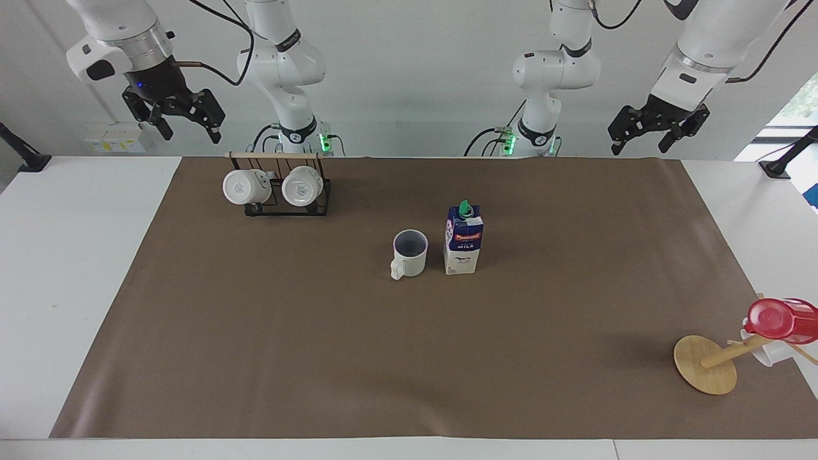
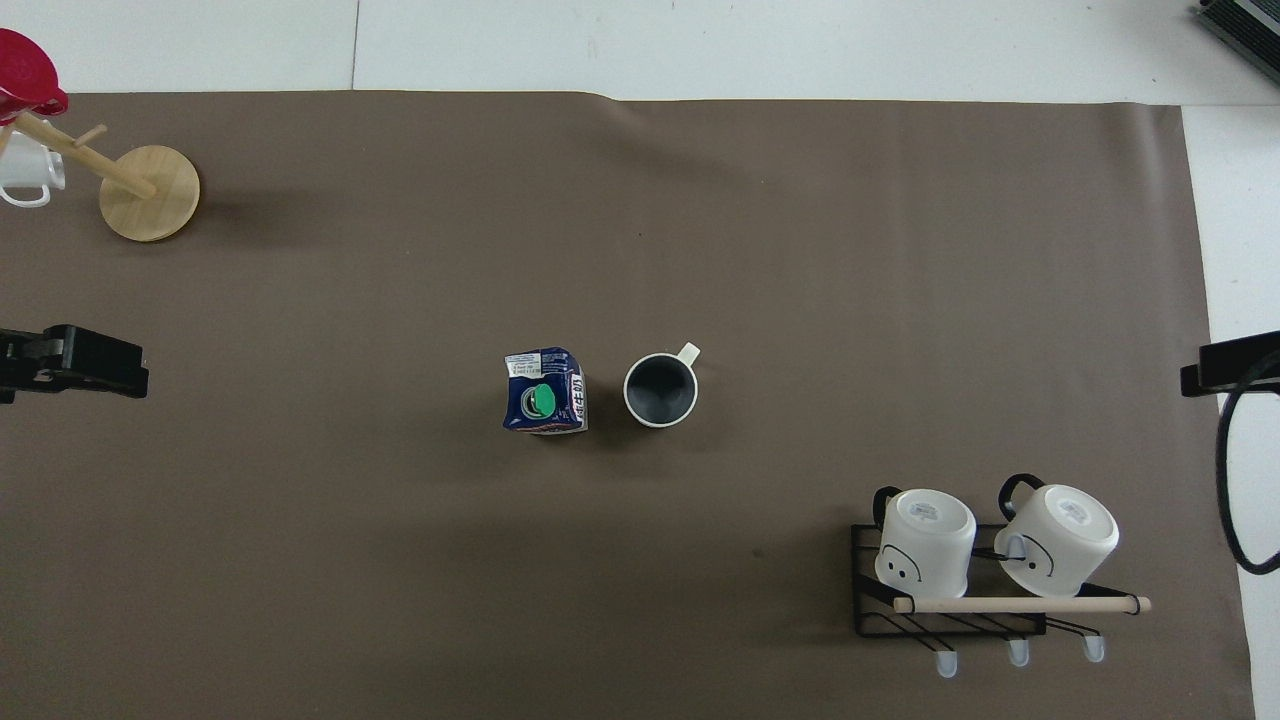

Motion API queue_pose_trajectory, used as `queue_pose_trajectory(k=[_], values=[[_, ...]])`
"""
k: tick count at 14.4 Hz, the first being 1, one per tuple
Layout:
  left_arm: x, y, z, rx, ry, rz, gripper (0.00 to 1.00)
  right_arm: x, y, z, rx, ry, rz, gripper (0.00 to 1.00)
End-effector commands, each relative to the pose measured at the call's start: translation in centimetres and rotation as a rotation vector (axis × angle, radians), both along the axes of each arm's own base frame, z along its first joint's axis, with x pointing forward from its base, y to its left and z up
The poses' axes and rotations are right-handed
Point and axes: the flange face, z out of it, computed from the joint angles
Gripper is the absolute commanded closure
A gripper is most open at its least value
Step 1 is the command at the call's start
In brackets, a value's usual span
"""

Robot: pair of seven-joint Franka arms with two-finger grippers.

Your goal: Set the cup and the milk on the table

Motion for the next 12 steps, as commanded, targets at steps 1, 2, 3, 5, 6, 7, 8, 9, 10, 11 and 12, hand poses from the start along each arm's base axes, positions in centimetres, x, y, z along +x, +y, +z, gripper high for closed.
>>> queue_pose_trajectory(k=[1, 2, 3, 5, 6, 7, 8, 9, 10, 11, 12], values=[[-0.9, 0.1, 0.7, -0.016, 0.006, -0.004, 0.00, -0.2, 0.1, 0.4, -0.001, -0.001, -0.014, 0.00], [-0.9, 0.1, 0.8, -0.016, 0.004, -0.003, 0.00, -0.2, 0.1, 0.4, -0.001, -0.001, -0.014, 0.00], [-1.0, 0.2, 0.8, -0.016, 0.004, -0.001, 0.00, -0.2, 0.1, 0.3, -0.001, 0.001, -0.014, 0.00], [-1.2, 0.3, 0.5, -0.015, 0.010, 0.001, 0.00, -0.2, 0.1, 0.4, -0.001, -0.002, -0.014, 0.00], [-1.5, 0.4, 0.2, -0.014, 0.018, 0.001, 0.00, -0.2, 0.1, 0.4, -0.001, -0.001, -0.014, 0.00], [-1.8, 0.4, -0.1, -0.013, 0.022, 0.001, 0.00, -0.2, 0.1, 0.3, -0.001, -0.001, -0.014, 0.00], [-1.9, 0.4, -0.2, -0.013, 0.024, 0.003, 0.00, -0.2, 0.1, 0.3, -0.001, 0.001, -0.014, 0.00], [-2.0, 0.4, -0.2, -0.013, 0.022, 0.003, 0.00, -0.2, 0.1, 0.3, -0.001, -0.001, -0.014, 0.00], [-2.0, 0.4, -0.2, -0.012, 0.024, 0.003, 0.00, -0.2, 0.1, 0.4, -0.001, -0.001, -0.014, 0.00], [-2.0, 0.4, -0.1, -0.013, 0.022, 0.003, 0.00, -0.2, 0.1, 0.3, -0.001, 0.001, -0.014, 0.00], [-2.0, 0.4, -0.2, -0.013, 0.022, 0.003, 0.00, -0.2, 0.1, 0.4, -0.001, -0.002, -0.014, 0.00]])
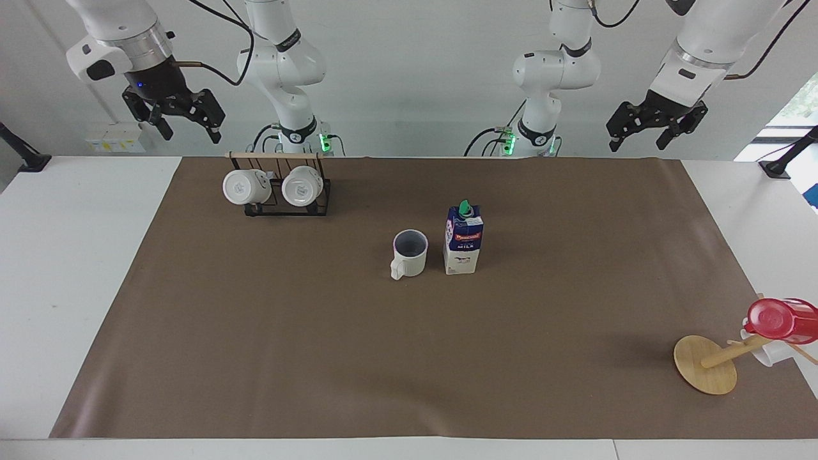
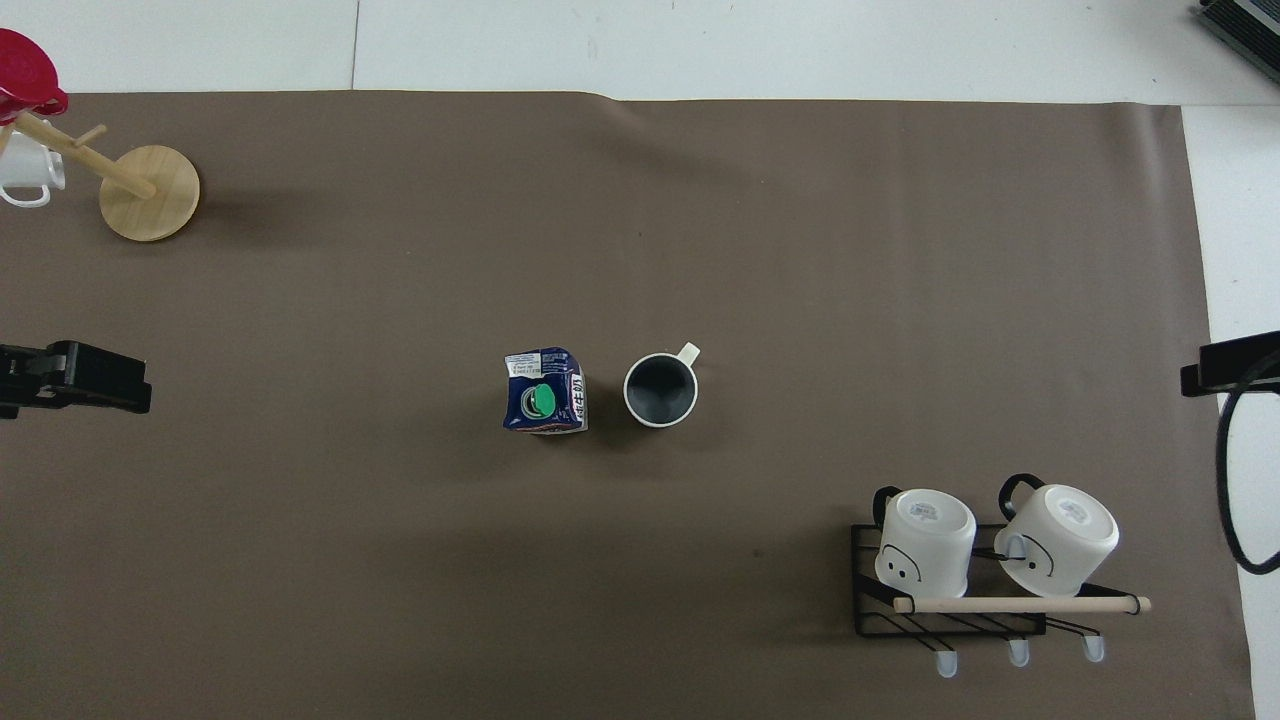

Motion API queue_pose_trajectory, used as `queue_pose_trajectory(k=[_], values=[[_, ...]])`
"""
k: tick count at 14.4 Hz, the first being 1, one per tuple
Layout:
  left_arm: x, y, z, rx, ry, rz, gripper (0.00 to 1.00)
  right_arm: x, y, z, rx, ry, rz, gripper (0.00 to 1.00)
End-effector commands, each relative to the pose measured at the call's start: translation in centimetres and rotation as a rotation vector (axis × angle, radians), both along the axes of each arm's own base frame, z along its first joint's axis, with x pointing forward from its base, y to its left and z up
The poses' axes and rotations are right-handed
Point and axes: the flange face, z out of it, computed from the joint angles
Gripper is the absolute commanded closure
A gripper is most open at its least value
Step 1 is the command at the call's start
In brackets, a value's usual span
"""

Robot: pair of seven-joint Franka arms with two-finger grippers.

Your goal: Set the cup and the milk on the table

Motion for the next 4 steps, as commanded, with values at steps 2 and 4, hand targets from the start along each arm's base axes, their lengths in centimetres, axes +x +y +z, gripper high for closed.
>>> queue_pose_trajectory(k=[2, 4], values=[[-1.00, 0.36, 0.10, -0.012, 0.005, 0.004, 0.00, -0.22, 0.14, 0.39, -0.001, -0.001, -0.014, 0.00], [-1.00, 0.36, 0.10, -0.012, 0.004, 0.007, 0.00, -0.20, 0.14, 0.33, -0.001, -0.001, -0.014, 0.00]])
